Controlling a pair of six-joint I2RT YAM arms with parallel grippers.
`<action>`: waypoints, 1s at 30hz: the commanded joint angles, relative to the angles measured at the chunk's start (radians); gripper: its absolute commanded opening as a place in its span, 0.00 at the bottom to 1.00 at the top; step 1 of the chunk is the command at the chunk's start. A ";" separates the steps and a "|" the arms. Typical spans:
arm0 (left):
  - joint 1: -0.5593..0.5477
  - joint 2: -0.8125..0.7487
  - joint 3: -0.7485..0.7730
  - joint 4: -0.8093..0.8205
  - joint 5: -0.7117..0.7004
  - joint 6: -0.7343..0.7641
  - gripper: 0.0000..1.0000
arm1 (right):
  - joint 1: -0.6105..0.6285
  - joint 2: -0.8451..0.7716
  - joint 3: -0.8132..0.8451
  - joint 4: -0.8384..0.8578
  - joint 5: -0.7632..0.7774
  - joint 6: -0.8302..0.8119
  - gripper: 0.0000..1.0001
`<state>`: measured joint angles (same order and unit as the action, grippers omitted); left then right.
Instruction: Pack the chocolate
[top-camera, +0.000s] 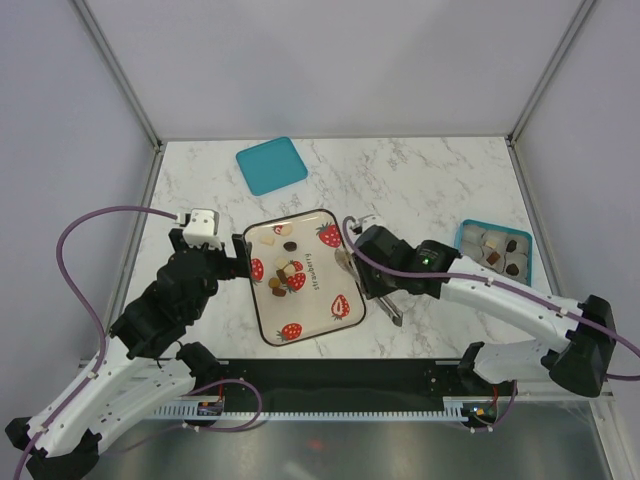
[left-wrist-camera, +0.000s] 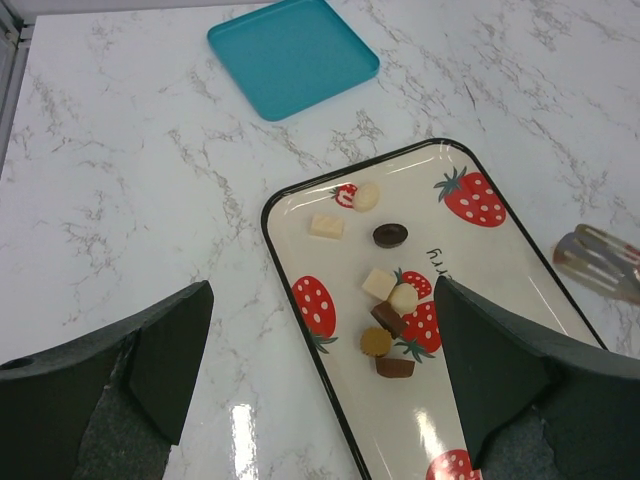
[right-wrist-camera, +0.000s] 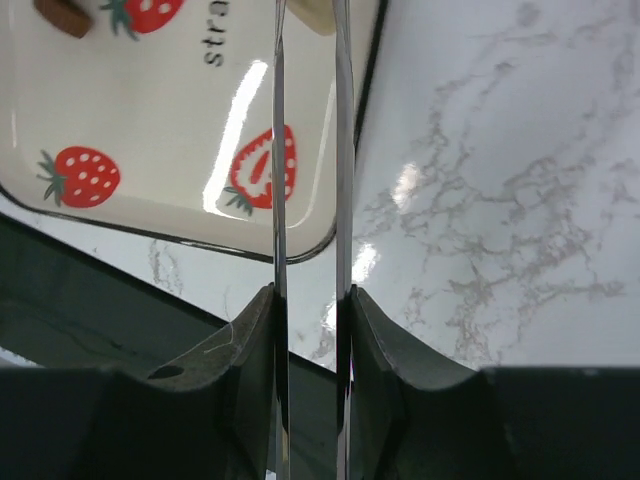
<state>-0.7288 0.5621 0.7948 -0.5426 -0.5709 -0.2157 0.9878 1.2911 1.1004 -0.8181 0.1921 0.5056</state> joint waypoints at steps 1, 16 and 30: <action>-0.004 -0.004 0.006 0.032 0.023 0.007 1.00 | -0.087 -0.079 -0.022 -0.104 0.058 0.076 0.39; -0.004 -0.014 0.011 0.033 0.124 0.003 1.00 | -0.471 -0.254 0.018 -0.429 0.179 0.195 0.39; -0.004 -0.057 0.009 0.041 0.146 0.001 1.00 | -0.698 -0.292 -0.013 -0.493 0.170 0.137 0.39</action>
<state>-0.7288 0.5144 0.7948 -0.5419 -0.4343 -0.2157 0.3141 1.0233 1.0992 -1.2888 0.3561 0.6609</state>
